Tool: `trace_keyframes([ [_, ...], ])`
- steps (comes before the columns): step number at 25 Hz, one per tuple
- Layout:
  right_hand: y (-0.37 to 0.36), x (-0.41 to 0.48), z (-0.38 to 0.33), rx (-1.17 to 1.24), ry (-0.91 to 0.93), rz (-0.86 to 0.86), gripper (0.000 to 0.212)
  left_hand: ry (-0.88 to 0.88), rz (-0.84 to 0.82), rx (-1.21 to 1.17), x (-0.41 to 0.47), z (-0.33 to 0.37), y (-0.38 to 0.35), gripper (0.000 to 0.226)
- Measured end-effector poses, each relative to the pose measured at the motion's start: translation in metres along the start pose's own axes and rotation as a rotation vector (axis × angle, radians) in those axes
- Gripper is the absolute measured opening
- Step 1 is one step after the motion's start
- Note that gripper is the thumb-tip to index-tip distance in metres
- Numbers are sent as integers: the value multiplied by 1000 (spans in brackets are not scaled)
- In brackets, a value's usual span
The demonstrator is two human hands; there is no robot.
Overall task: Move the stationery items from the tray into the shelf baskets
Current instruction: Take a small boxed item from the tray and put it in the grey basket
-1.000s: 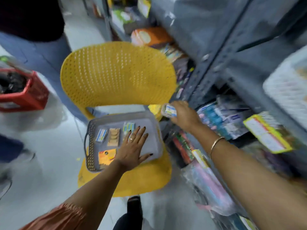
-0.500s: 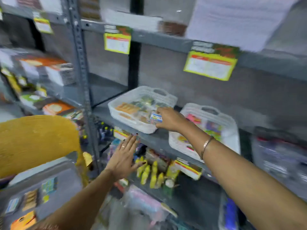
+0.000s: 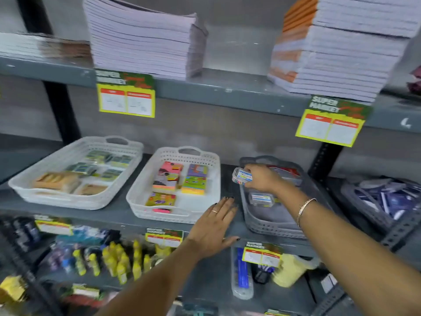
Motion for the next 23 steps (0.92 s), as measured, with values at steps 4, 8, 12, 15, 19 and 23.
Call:
trace_keyframes([
  [4, -17, -15, 57, -5, -124, -72, 56, 67, -146, -38, 26, 21, -33, 72],
  [8, -48, -23, 88, 6, -131, -199, 57, 68, -188, 22, 35, 17, -59, 79],
  [12, -76, -17, 98, 55, -110, -263, 54, 66, -173, -4, 41, 14, -70, 91],
  [15, -88, -9, 96, 41, -79, -304, 52, 101, -165, -33, 40, 13, -74, 71],
  [19, -95, -3, 95, 29, -64, -306, 51, 117, -146, -39, 39, 13, -74, 70],
  [23, -96, -2, 96, 48, -53, -300, 50, 112, -123, -27, 39, 13, -73, 71],
])
Point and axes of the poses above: each hand's wrist, its own x-axis towards the middle knuckle, its own y-axis out of the back of the hand, z = x × y, the point moved 3 cm from there along x, towards the middle knuckle, and after that the axes turned 12 degrees about -z, right-handed, at the moved point
